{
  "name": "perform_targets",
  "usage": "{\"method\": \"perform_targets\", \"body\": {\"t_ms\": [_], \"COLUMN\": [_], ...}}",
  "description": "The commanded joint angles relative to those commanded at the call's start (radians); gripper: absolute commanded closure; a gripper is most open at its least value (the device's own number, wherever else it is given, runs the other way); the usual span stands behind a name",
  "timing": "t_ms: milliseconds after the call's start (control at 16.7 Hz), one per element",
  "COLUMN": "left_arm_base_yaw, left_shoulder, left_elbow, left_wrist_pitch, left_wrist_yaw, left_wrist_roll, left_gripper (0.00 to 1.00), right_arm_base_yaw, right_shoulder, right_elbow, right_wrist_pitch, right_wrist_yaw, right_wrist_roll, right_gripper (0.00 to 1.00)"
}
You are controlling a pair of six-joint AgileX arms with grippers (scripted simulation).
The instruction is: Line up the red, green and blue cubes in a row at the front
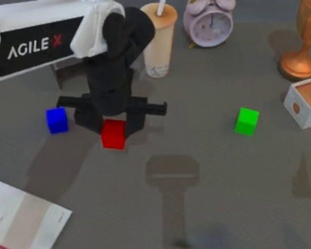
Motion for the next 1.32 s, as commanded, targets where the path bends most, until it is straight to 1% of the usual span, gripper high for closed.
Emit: {"method": "perform_targets", "body": {"t_ms": [240,420,780,1140,1320], "left_arm_base_yaw": [-0.117,-0.176,-0.179,-0.181,-0.182], "left_shoulder": [-0.168,-0.251,-0.249,-0.176,-0.159], "left_elbow": [-0.218,-0.305,-0.323,-0.456,-0.486], "left_wrist_pitch": [0.028,0.045,0.061,0.279,0.319], "left_wrist_yaw": [-0.007,-0.010,-0.011,-0.010,-0.010], "left_wrist_roll": [-0.230,-0.318,-0.321,-0.324,-0.324], "left_gripper": [1.00,1.00,1.00,1.00,1.00], "right_arm_base_yaw": [0.000,0.000,0.000,0.000,0.000], "right_shoulder": [0.000,0.000,0.000,0.000,0.000], "right_elbow": [0.000,0.000,0.000,0.000,0.000], "right_wrist_pitch": [0.000,0.000,0.000,0.000,0.000], "right_wrist_yaw": [0.000,0.000,0.000,0.000,0.000], "right_wrist_roll": [0.000,0.000,0.000,0.000,0.000], "right_gripper": [0.00,0.00,0.00,0.00,0.00]}}
